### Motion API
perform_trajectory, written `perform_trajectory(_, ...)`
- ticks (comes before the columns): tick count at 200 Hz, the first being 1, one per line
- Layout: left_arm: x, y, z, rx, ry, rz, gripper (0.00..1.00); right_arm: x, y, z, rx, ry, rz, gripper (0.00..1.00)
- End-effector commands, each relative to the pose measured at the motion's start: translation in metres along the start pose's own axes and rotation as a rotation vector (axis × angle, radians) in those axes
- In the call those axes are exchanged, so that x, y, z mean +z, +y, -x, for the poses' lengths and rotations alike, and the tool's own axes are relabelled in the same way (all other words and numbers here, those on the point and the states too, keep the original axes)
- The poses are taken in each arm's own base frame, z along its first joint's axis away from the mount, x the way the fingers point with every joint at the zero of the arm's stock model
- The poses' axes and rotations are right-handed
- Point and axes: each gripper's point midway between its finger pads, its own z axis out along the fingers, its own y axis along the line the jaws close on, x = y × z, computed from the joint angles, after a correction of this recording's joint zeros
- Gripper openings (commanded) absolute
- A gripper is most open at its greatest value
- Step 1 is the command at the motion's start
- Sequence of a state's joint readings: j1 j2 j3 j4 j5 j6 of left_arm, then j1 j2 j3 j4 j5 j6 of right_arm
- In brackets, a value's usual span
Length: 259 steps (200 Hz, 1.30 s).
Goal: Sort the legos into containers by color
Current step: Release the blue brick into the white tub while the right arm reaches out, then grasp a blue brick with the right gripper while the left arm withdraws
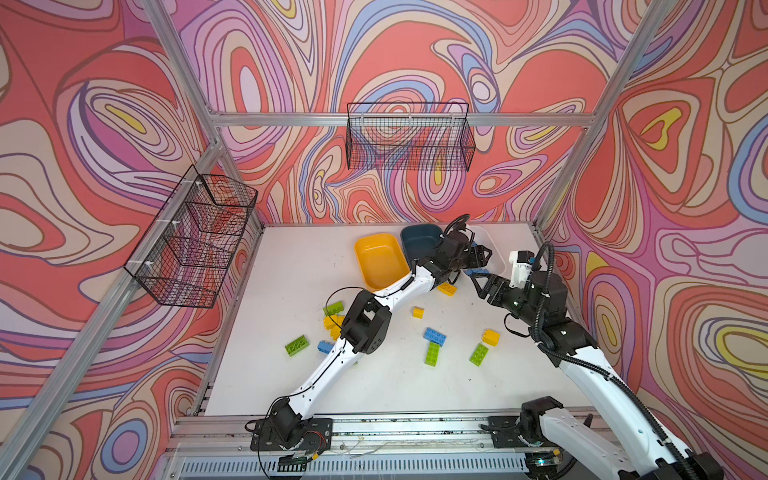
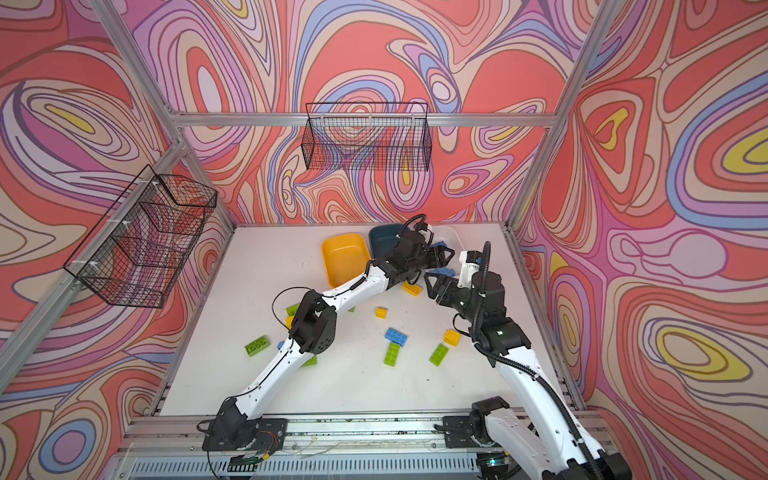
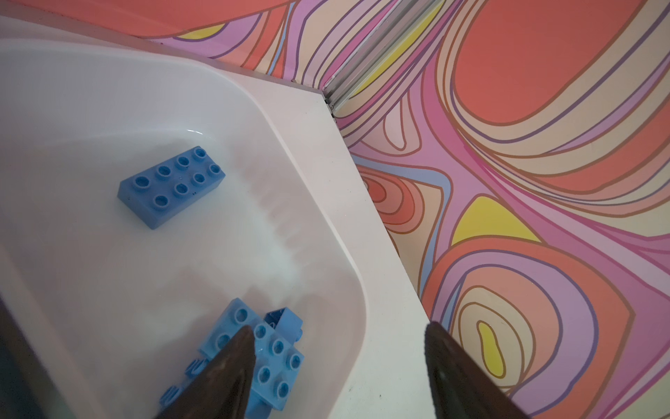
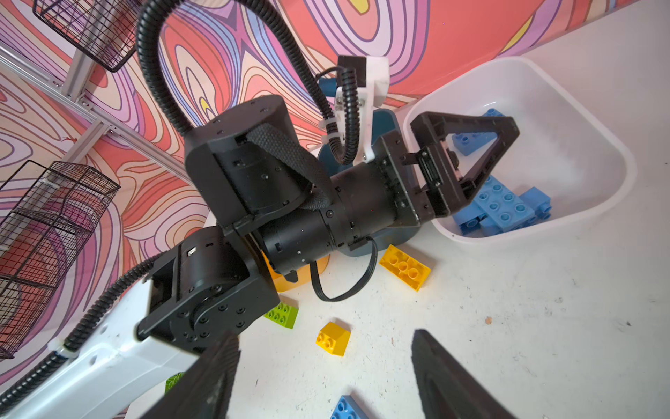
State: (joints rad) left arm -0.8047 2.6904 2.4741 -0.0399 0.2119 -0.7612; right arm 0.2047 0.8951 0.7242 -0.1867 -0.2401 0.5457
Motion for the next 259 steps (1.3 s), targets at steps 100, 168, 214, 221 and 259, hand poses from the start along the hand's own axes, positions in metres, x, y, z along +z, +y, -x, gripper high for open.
perform_trajectory(100,-0.202,-0.047,0.101,0.167,-0.260,0.105,0.81,-0.013,-0.003,0.018,-0.015,0.037,-0.144,0.79)
perform_trajectory(168,-0.359,-0.021,0.065,0.188,-0.325,0.287,0.81,0.011,-0.016,-0.039,-0.176,0.253,-0.274,0.80)
perform_trajectory(214,-0.425,0.023,0.008,0.123,-0.265,0.410,0.80,0.035,-0.011,-0.112,-0.333,0.462,-0.229,0.83)
perform_trajectory(221,-0.433,0.029,0.001,0.115,-0.262,0.425,0.80,0.039,-0.011,-0.122,-0.364,0.488,-0.230,0.83)
perform_trajectory(259,-0.474,0.059,-0.035,0.084,-0.240,0.502,0.80,0.051,-0.006,-0.160,-0.486,0.573,-0.205,0.84)
